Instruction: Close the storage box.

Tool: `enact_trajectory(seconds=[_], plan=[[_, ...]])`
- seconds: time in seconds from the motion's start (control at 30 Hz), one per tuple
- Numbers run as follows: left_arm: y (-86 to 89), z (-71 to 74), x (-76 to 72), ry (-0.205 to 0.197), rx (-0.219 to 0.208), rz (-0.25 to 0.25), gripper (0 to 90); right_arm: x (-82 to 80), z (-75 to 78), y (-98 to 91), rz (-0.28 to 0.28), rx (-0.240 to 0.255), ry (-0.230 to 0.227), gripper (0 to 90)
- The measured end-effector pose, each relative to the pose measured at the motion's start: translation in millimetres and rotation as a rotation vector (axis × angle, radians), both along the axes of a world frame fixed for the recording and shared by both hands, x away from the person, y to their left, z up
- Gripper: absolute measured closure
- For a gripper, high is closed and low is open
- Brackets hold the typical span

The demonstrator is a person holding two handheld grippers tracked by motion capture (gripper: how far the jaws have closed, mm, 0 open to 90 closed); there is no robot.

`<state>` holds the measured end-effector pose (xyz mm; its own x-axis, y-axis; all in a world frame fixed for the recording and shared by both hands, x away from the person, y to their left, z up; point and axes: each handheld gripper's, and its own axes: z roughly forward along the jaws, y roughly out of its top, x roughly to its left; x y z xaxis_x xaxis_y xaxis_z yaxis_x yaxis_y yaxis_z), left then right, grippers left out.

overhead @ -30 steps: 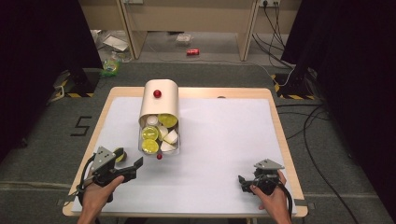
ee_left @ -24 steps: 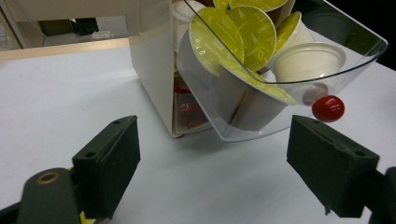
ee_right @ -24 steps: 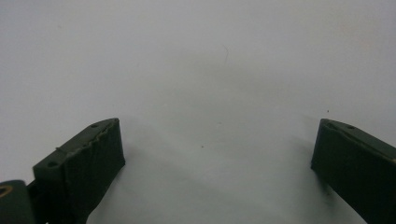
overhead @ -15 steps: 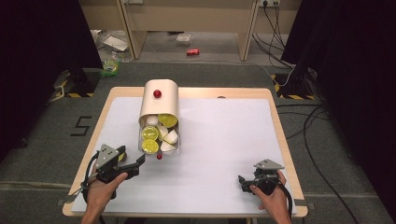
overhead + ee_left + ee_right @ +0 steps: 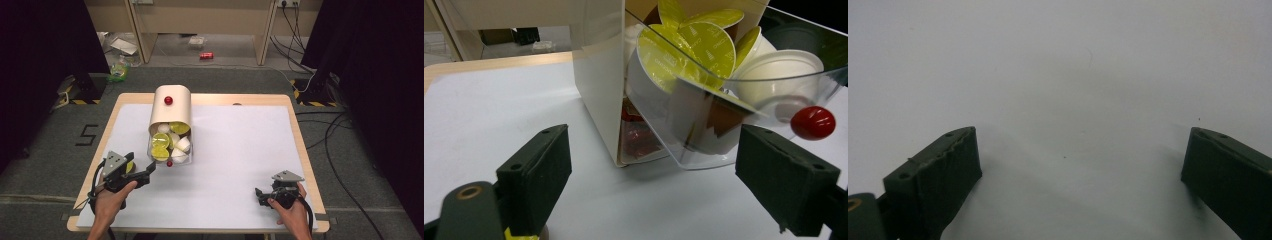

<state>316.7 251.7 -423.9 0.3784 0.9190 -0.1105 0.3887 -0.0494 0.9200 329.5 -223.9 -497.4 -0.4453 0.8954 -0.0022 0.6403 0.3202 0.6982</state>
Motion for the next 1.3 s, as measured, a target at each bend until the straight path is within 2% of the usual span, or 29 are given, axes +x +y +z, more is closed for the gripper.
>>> enact_trajectory(seconds=[1.3], plan=[[-1.9, 0.4, 23.0, 0.019, -0.009, 0.01, 12.2, 0.0, 0.0, 0.2, -0.002, 0.001, 0.002, 2.5]])
